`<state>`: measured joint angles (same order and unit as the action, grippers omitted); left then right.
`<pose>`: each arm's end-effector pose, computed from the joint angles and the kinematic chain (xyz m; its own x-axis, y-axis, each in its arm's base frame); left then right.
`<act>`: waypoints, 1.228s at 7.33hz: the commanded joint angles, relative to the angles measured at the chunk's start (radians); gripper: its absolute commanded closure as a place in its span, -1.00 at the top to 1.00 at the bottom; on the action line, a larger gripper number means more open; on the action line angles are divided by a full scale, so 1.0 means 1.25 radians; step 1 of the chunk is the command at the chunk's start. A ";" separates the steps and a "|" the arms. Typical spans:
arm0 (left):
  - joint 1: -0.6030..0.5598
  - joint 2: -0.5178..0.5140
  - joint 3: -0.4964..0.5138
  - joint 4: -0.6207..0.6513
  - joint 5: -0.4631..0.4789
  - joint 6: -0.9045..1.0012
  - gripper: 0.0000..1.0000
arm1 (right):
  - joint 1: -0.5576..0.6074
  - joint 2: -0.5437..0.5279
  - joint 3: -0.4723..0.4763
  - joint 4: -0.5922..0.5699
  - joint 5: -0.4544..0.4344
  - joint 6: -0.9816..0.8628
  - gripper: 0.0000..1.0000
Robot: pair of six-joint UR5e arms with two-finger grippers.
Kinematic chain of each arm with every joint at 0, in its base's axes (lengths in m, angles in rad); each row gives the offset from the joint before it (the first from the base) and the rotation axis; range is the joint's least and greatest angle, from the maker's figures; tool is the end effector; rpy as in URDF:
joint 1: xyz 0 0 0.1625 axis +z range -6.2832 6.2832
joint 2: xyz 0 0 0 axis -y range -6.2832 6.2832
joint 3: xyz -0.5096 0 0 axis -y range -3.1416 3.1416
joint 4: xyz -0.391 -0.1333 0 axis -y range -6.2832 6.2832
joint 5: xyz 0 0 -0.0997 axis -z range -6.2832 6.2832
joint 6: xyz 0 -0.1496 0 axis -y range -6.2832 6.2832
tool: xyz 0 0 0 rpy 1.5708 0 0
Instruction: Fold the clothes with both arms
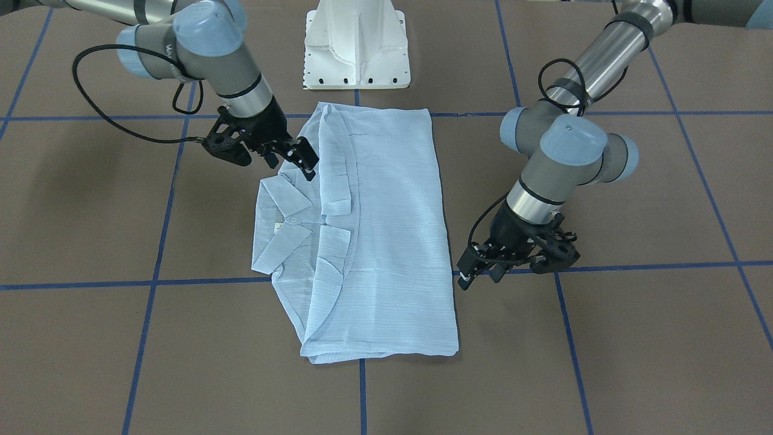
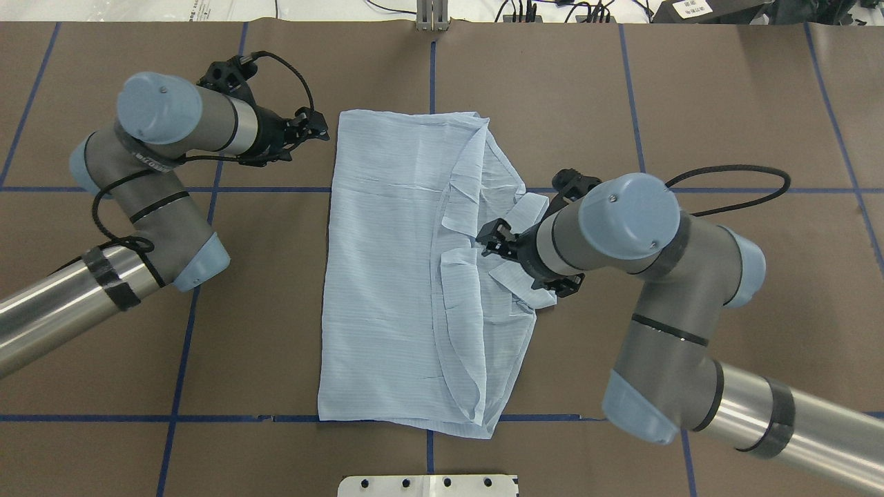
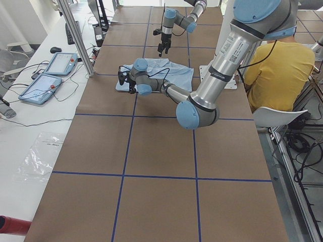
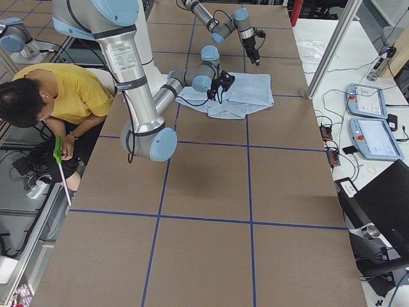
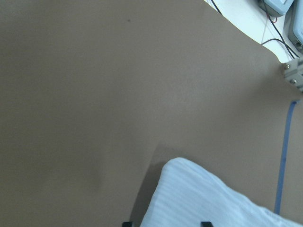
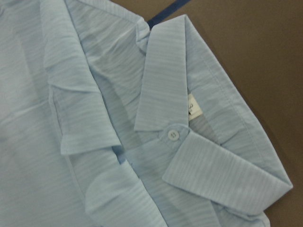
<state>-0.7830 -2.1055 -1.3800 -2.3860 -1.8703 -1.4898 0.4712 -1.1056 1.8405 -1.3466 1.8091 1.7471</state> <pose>0.5032 -0.6266 0.4350 0.3217 -0.2111 -0.9230 0.4578 0.8880 -0.0435 -0.5747 -0.4028 0.3576 0.4566 0.4239 0.7822 -0.3545 0.8931 -0.2770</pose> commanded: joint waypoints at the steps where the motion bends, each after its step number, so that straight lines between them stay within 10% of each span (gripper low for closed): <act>1: -0.003 0.049 -0.054 0.001 -0.014 0.036 1.00 | -0.121 0.060 -0.001 -0.147 -0.078 -0.236 1.00; 9: -0.003 0.051 -0.056 0.001 -0.011 0.030 1.00 | -0.189 0.211 -0.113 -0.393 -0.165 -0.767 1.00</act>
<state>-0.7869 -2.0418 -1.4495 -2.3854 -1.8843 -1.4503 0.2356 -0.8449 1.7098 -1.8263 1.5894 0.8266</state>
